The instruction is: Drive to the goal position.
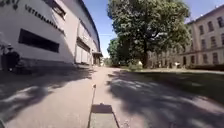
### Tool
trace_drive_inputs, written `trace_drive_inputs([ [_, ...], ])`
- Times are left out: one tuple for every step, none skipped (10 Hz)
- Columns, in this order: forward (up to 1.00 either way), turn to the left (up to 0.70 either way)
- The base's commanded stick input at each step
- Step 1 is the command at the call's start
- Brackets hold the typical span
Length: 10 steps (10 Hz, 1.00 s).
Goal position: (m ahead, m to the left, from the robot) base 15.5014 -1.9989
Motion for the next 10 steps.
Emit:
trace_drive_inputs([
  [0.70, 0.00],
  [0.70, 0.00],
  [0.70, 0.00],
  [0.70, 0.00],
  [0.70, 0.00],
  [0.70, 0.00],
  [0.70, 0.00],
  [0.70, 0.00],
  [0.70, 0.00],
  [0.70, 0.00],
])
